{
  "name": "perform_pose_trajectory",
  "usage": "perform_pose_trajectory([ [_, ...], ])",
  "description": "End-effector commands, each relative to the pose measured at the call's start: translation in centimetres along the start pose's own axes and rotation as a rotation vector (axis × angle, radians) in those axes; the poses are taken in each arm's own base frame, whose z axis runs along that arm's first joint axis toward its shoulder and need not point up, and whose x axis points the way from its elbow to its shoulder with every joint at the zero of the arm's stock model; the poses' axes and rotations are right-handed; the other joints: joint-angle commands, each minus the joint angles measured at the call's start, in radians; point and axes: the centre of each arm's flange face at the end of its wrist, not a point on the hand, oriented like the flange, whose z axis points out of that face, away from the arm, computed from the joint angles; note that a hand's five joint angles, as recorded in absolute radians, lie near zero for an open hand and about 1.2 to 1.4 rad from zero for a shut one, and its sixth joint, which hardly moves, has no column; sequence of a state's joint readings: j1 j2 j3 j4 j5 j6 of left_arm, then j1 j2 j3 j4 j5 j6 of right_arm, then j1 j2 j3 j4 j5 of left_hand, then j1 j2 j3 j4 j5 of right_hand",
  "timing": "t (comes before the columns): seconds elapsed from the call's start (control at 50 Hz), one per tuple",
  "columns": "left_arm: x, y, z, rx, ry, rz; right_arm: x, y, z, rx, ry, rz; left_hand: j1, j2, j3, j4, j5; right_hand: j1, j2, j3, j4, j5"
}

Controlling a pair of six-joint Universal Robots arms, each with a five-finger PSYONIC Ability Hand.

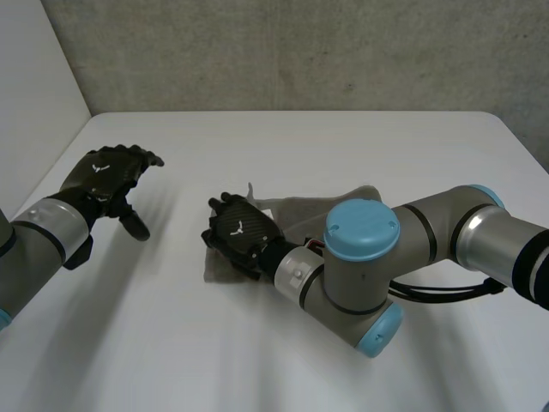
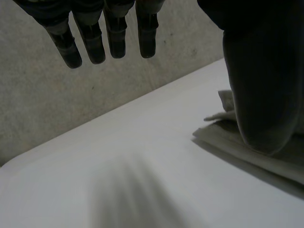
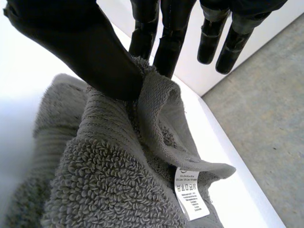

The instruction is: Fold the towel.

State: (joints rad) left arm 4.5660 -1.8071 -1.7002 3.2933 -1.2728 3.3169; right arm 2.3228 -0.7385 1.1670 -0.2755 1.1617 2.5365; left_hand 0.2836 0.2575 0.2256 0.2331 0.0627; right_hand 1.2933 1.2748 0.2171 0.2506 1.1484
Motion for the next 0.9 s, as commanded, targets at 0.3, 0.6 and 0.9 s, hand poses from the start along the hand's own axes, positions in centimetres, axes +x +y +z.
perform_pose_trajectory([
  [0.3,0.1,-0.4,0.1,0.011,0.002,-0.034,0.6,-2.2,0.9,0.107,-0.01,0.13,-0.088,-0.062,-0.051,-0.059,-0.041,0.103,0.122,-0.043,-0.076,0.073],
  [0.6,0.6,-0.4,0.1,0.013,0.017,-0.033,1.5,-1.2,-1.0,-0.01,0.09,0.139,-0.088,-0.062,-0.051,-0.059,-0.041,-1.119,-1.1,-0.043,-0.076,-1.148],
  [0.9,3.6,-0.8,-0.5,0.029,0.096,-0.015,10.9,3.0,-12.3,-0.299,0.396,0.259,-0.085,-0.059,-0.051,-0.059,-0.038,-1.119,-1.1,-0.043,-0.076,-1.148],
])
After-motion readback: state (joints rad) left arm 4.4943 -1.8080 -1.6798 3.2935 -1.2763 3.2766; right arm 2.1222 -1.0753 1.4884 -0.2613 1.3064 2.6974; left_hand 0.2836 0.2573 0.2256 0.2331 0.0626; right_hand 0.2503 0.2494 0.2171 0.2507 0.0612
